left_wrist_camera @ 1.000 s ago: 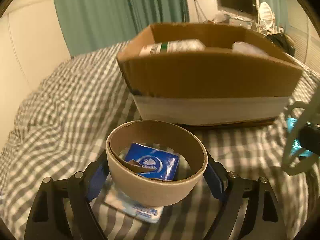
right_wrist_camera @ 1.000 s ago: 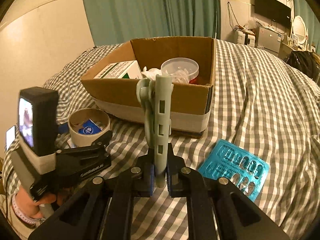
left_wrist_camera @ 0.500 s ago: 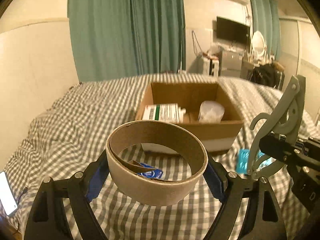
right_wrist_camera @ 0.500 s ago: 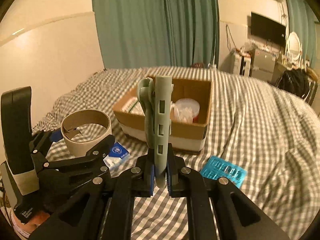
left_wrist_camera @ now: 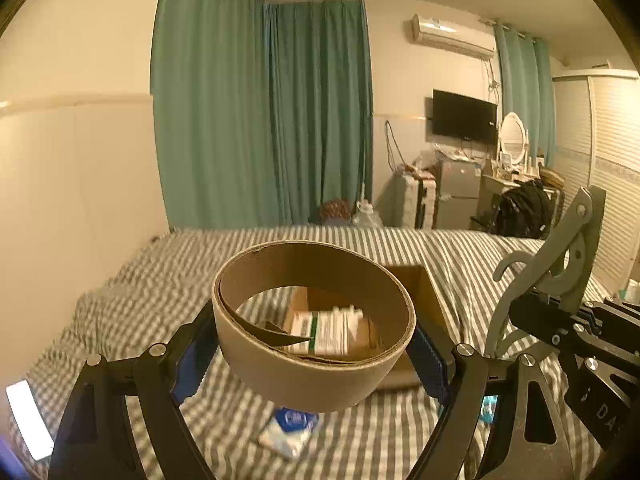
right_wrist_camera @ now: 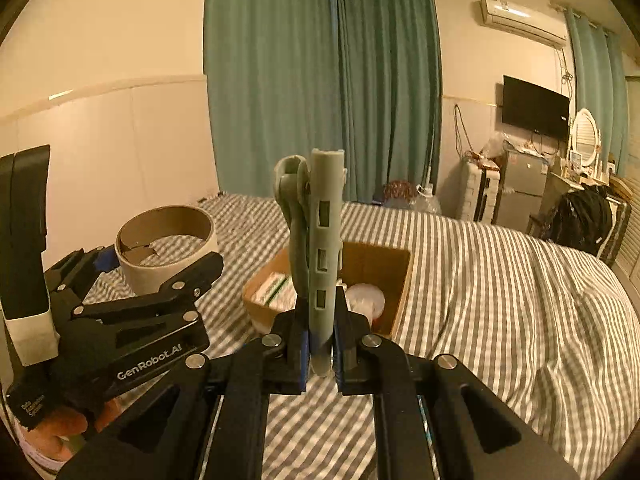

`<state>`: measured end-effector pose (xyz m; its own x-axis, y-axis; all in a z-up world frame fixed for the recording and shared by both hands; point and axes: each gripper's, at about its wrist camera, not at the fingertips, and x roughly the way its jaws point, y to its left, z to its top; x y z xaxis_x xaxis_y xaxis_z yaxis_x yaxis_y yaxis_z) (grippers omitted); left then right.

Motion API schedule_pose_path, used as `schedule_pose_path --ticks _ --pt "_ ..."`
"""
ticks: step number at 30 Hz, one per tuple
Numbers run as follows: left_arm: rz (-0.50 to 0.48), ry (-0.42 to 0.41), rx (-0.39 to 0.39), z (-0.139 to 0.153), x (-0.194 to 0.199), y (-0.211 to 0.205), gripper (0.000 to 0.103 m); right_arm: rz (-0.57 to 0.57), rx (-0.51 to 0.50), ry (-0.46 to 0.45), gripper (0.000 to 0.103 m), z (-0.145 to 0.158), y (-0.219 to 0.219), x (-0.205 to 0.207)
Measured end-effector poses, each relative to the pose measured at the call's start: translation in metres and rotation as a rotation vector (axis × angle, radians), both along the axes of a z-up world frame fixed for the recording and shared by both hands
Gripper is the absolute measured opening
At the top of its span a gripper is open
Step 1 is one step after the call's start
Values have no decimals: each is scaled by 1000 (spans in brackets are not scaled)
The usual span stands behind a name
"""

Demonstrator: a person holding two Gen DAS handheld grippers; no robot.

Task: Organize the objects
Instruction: 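Drop the tape roll into the cardboard box with the left gripper while the right drops the clip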

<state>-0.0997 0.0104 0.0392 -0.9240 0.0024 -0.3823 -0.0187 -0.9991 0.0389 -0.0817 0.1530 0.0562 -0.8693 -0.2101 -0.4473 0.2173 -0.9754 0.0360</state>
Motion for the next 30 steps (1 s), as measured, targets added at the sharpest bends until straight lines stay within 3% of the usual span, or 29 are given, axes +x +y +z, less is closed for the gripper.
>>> schedule_pose_path --ticks 6,14,23,30 --pt "3 52 -3 14 -33 8 87 28 2 19 8 17 4 -41" --pt "-2 25 -16 -4 -99 18 87 35 9 -4 8 12 15 -111" --pt "9 -86 -3 -53 -176 17 87 41 16 -85 8 -35 19 -198" --pt "1 -175 32 -90 -204 16 87 44 13 -166 8 -74 19 -246"
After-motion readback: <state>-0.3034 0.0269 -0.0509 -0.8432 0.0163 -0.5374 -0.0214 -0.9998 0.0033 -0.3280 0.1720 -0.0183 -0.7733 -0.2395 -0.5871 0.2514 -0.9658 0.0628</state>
